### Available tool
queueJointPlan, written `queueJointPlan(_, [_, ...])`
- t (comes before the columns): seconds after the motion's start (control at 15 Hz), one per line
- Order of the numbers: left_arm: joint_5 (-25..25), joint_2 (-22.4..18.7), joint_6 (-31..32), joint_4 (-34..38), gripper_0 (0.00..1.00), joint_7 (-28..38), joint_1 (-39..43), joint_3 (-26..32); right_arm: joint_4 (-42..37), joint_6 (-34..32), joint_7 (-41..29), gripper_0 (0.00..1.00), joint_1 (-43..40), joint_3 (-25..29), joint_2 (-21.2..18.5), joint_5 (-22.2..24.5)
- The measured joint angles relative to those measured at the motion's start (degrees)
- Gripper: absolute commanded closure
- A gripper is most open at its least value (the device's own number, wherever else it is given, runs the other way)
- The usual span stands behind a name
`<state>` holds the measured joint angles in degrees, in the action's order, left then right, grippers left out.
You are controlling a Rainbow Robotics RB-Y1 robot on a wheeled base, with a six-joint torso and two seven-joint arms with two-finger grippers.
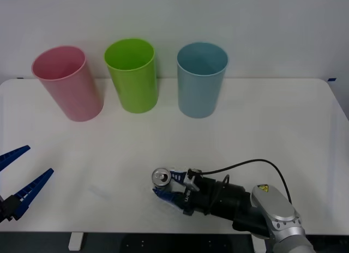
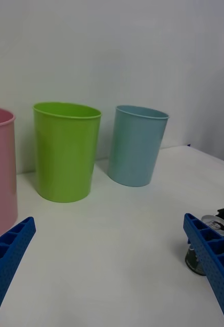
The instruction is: Grasp the object on the table and drop it into the matching bin: aluminum can to the light blue bin, PET bottle to the pink bin.
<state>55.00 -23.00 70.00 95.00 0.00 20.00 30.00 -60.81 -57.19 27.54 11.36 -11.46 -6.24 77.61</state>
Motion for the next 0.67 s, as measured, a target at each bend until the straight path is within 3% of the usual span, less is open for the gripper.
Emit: queueJointPlan(0.67, [0.0,0.0,0.0,0.0,0.0,0.0,0.0,0.0,-1.6,-0.3,-1.2,1.0,0.0,1.0,-0.6,-2.4])
